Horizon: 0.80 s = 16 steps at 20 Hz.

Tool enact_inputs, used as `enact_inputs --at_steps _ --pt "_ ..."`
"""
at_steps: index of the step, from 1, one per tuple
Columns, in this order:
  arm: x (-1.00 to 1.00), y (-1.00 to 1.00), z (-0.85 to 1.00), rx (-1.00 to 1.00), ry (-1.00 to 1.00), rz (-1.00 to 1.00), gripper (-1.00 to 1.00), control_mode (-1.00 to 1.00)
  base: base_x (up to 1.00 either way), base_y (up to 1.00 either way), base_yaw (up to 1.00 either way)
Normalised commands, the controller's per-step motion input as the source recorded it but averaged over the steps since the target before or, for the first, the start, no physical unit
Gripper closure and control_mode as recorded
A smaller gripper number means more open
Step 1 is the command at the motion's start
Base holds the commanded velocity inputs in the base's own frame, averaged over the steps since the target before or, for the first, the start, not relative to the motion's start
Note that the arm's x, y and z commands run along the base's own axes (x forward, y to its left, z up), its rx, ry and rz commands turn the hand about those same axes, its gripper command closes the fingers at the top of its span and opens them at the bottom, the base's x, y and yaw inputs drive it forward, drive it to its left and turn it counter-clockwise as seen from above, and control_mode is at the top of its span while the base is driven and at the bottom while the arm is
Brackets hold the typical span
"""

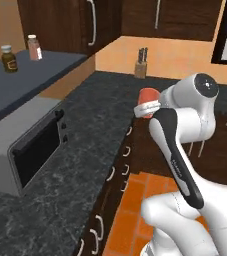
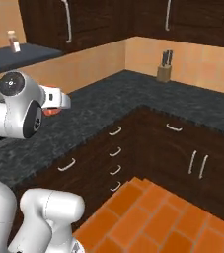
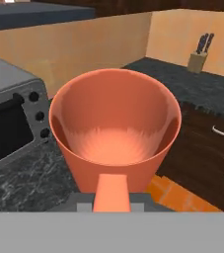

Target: Gather all objects into one cabinet and sort the glasses and bowls to opposite sides.

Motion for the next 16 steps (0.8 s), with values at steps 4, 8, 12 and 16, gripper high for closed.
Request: enact_inputs --at_steps 4,8,12,16 --pt "0.00 0.00 0.00 0.00 0.00 0.00 1.00 1.00 0.00 0.00 -1.00" --pt "0.00 0.00 0.00 0.00 0.00 0.00 1.00 1.00 0.00 0.08 -0.41" --pt "0.00 0.00 0.00 0.00 0.00 0.00 1.00 1.00 0.00 0.00 -1.00" --pt "0.00 0.00 0.00 0.00 0.00 0.00 1.00 1.00 0.00 0.00 -1.00"
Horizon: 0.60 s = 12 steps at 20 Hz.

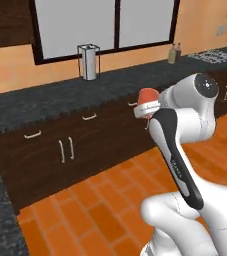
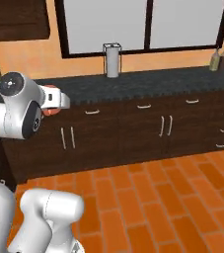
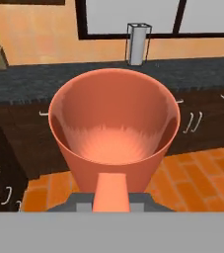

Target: Gather all objects into one cabinet and sort the glasses and bowls to opposite sides.

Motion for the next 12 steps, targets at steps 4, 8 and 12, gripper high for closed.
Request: enact_inputs --at_steps 4,8,12 --pt "0.00 0.00 0.00 0.00 0.00 0.00 1.00 1.00 0.00 0.00 -1.00" --pt "0.00 0.00 0.00 0.00 0.00 0.00 1.00 1.00 -0.01 0.05 -0.36" --pt "0.00 0.00 0.00 0.00 0.00 0.00 1.00 1.00 0.01 0.09 -0.33"
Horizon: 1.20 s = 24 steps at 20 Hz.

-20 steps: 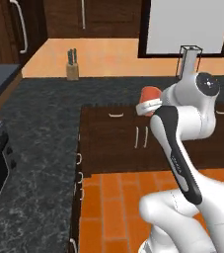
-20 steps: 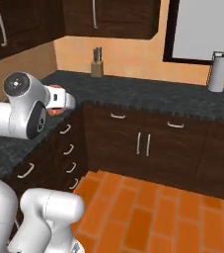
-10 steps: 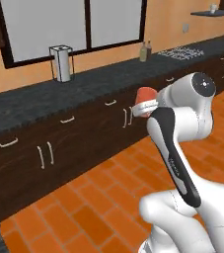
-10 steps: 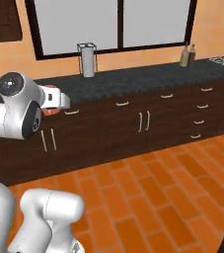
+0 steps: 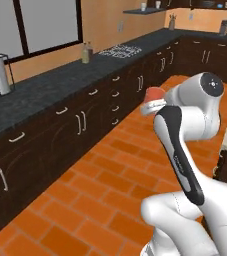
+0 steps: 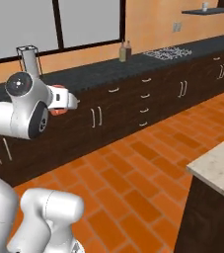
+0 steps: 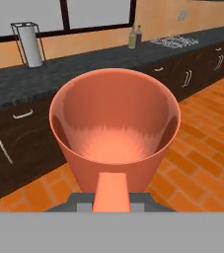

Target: Gather all objects into one cabinet and sort the glasses and bowls to opposite sides.

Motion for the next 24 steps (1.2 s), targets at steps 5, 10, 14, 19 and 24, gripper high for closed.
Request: enact_inputs --at_steps 5,10,14,19,24 --pt "0.00 0.00 0.00 0.00 0.00 0.00 1.00 1.00 0.89 0.55 -0.23" --pt "0.00 0.00 0.00 0.00 0.00 0.00 1.00 1.00 0.91 0.73 -0.37" --pt "0.00 0.00 0.00 0.00 0.00 0.00 1.00 1.00 0.00 -0.01 -0.20" --pt "0.00 0.00 0.00 0.00 0.00 0.00 1.00 1.00 0.00 0.00 -1.00" --pt "0.00 0.00 0.00 0.00 0.00 0.00 1.00 1.00 0.27 -0.04 -0.30"
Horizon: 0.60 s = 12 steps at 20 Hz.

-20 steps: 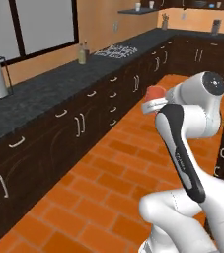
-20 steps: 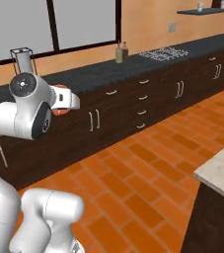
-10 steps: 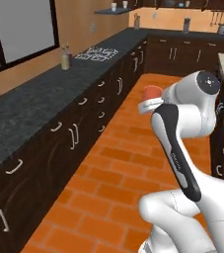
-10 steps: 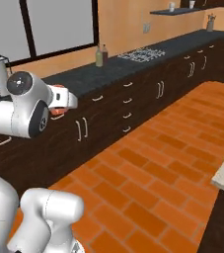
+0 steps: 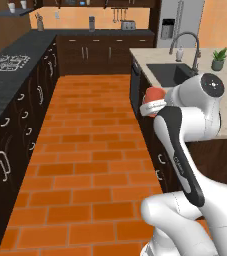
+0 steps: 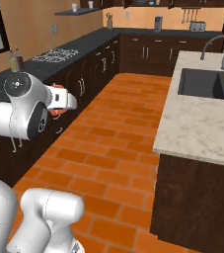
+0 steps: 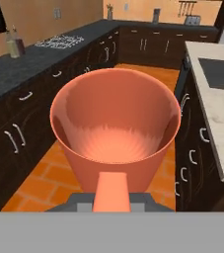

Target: Gather all objects into one cabinet and sort the glasses and bowls to opposite sides.

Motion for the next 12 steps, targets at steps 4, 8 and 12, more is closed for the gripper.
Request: enact_inputs --at_steps 4,8,12 --pt "0.00 0.00 0.00 0.00 0.00 0.00 1.00 1.00 1.00 0.32 -0.39" --pt "0.00 0.00 0.00 0.00 0.00 0.00 1.00 1.00 1.00 0.75 -0.45" --pt "0.00 0.00 0.00 0.00 0.00 0.00 1.00 1.00 0.87 0.86 -0.62"
